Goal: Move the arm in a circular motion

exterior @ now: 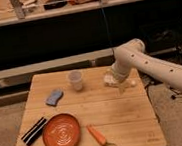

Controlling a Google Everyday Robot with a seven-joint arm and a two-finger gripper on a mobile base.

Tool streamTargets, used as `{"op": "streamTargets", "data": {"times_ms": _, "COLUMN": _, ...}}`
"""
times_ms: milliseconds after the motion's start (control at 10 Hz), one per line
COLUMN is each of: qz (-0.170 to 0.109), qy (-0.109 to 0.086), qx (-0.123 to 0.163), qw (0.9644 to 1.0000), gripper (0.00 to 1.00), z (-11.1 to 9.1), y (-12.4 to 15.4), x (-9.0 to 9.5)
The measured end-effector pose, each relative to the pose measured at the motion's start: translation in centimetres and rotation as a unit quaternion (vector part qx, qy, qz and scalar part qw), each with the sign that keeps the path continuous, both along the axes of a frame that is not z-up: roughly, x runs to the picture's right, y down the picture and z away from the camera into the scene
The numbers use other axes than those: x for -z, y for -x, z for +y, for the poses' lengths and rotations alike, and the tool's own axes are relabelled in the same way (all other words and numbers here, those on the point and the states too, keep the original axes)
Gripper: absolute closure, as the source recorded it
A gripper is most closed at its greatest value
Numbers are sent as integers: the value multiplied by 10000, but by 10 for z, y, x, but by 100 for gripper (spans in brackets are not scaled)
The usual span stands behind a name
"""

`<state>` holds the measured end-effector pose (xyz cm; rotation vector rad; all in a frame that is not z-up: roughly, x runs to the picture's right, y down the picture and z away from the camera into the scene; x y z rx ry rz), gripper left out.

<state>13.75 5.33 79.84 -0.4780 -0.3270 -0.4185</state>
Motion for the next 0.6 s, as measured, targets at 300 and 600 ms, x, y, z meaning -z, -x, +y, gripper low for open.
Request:
{"op": "streamTargets", "data": {"times_ms": 300, "qz": 284, "qy": 88, "qx": -326, "qw": 9990, "gripper": 20, "z": -8, "y": -36, "x": -8}}
{"op": "streamTargets", "data": {"times_ms": 600, "qz": 619, "qy": 177, "qx": -633, "qw": 9959, "gripper": 20, "z": 22, "y": -76, "x": 17}}
